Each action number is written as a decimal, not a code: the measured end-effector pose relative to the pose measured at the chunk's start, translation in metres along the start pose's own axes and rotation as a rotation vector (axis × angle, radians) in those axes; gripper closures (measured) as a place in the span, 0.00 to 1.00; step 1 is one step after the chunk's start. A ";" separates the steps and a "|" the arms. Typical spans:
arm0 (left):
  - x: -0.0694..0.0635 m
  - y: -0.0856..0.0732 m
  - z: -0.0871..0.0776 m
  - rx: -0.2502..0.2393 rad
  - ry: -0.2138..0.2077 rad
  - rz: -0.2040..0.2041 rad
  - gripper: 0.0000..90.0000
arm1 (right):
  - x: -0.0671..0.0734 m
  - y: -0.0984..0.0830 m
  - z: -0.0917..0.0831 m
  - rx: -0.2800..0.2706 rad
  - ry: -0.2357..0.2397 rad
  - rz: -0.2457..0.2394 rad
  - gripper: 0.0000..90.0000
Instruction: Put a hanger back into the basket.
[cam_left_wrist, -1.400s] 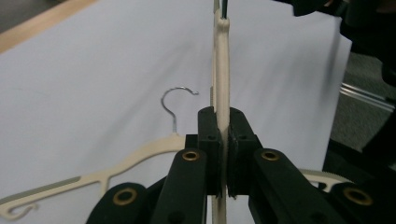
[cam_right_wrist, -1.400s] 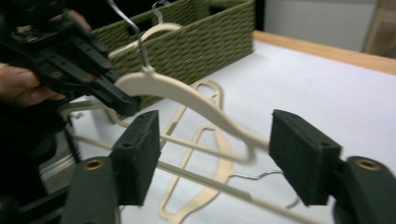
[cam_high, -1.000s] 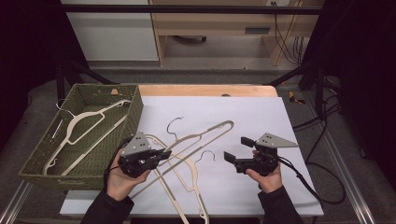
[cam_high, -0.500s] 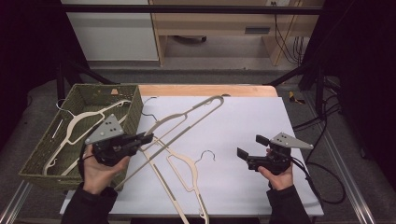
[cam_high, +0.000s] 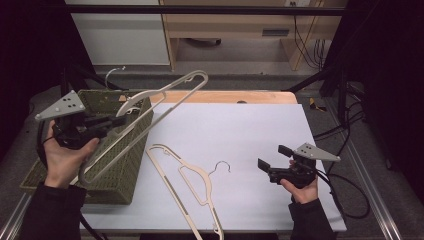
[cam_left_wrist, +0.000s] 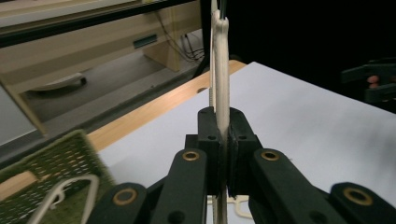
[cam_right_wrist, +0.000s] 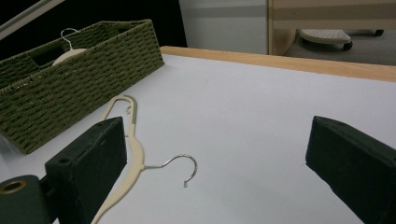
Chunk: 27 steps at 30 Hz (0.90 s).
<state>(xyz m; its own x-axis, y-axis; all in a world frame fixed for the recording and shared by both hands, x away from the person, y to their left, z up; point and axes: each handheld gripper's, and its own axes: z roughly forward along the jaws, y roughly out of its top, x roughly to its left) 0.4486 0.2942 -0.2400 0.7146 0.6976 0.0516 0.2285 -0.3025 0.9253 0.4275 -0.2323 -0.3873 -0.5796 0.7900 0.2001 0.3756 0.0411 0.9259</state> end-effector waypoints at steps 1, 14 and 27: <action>0.000 0.000 0.000 0.000 0.000 0.000 0.96 | 0.000 0.000 0.000 0.000 0.000 0.000 0.06; 0.055 -0.022 -0.004 0.087 0.080 0.003 0.96 | 0.000 0.000 0.001 0.000 -0.006 0.003 0.06; 0.104 -0.055 -0.012 0.114 0.112 -0.074 0.96 | 0.000 -0.001 0.002 0.010 -0.001 0.000 0.07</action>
<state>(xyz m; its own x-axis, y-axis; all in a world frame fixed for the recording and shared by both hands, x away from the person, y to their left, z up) 0.5022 0.3910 -0.2807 0.6160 0.7871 0.0321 0.3562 -0.3147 0.8798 0.4285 -0.2311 -0.3889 -0.5790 0.7905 0.1996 0.3830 0.0475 0.9225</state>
